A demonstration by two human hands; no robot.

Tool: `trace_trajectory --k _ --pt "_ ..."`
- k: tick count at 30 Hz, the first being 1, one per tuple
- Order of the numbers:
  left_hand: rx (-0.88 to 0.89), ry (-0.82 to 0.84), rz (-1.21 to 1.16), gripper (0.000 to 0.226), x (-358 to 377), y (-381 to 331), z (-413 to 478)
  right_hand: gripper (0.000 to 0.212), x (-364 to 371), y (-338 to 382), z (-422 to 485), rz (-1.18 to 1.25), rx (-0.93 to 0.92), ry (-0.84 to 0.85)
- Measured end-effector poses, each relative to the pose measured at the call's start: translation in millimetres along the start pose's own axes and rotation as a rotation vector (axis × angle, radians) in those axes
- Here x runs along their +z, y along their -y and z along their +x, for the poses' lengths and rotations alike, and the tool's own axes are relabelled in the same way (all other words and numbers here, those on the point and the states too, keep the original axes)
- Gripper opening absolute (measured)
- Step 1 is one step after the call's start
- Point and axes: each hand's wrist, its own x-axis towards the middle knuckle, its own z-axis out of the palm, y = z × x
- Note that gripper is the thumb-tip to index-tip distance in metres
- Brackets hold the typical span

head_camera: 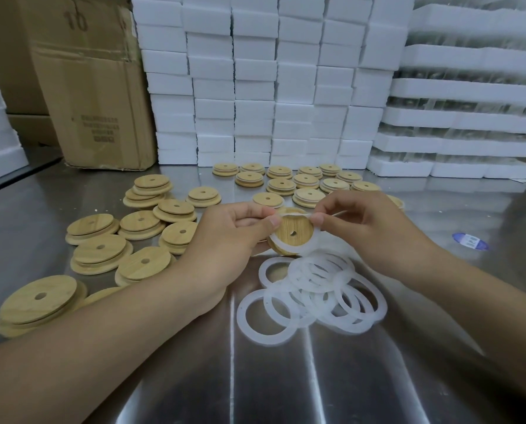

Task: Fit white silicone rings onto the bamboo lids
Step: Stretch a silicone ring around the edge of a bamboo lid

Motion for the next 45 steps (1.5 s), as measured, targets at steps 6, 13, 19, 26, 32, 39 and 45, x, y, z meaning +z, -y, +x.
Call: trace_trajectory --k 6,13,19,26,32,39,45 --pt "-0.036 0.013 0.001 0.009 0.2 -2.2 0.2 0.013 -0.8 -2.4 0.0 0.022 0.032 0.001" --pt "-0.015 0.021 0.014 0.01 0.4 -1.6 -0.5 0.014 1.7 0.8 -2.2 0.049 0.032 -0.015" --pt "0.008 0.029 0.032 0.008 0.9 -1.7 -0.7 0.014 1.3 3.6 -2.9 0.026 0.015 -0.012" --pt "-0.001 0.019 0.049 0.007 1.8 -2.1 -0.8 0.016 0.0 4.8 -2.6 0.011 0.021 -0.002" --pt "-0.008 0.02 0.056 0.009 1.7 -2.6 0.1 0.016 0.0 4.7 -3.4 0.023 0.036 0.012" --pt "-0.01 0.013 0.063 0.009 1.7 -0.8 1.8 0.016 -2.0 3.3 -2.7 0.008 0.015 0.038" --pt "-0.029 0.004 0.061 0.009 1.4 -0.7 3.4 0.014 -5.9 3.8 -2.7 -0.06 -0.026 0.069"
